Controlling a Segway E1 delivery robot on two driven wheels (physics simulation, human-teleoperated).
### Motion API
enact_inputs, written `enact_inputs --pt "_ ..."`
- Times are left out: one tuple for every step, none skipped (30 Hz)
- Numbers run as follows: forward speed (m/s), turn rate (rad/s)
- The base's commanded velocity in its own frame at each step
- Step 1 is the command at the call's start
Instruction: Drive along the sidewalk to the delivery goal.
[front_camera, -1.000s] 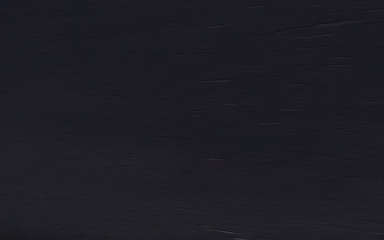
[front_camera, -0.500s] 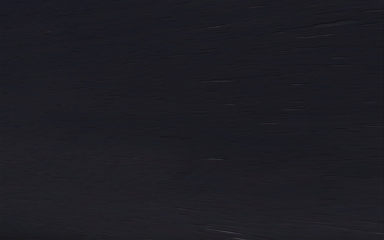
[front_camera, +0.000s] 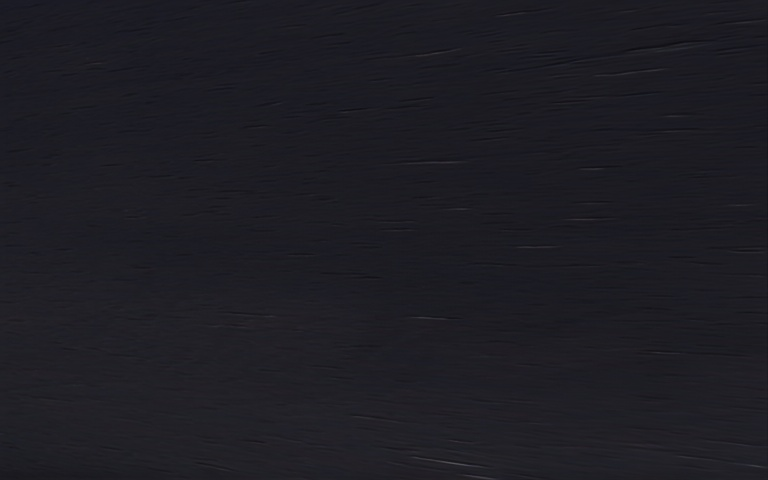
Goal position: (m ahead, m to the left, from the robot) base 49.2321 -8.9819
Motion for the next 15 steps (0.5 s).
enact_inputs --pt "0.0 0.11" --pt "0.0 0.17" --pt "0.0 0.17" --pt "0.0 0.21" --pt "0.0 0.24" --pt "0.0 0.29" --pt "0.0 0.35" --pt "0.0 0.47" --pt "0.0 0.59" --pt "0.0 0.66" --pt "0.0 0.68" --pt "0.0 0.68" --pt "0.0 0.7" --pt "0.0 0.73" --pt "0.0 0.78"
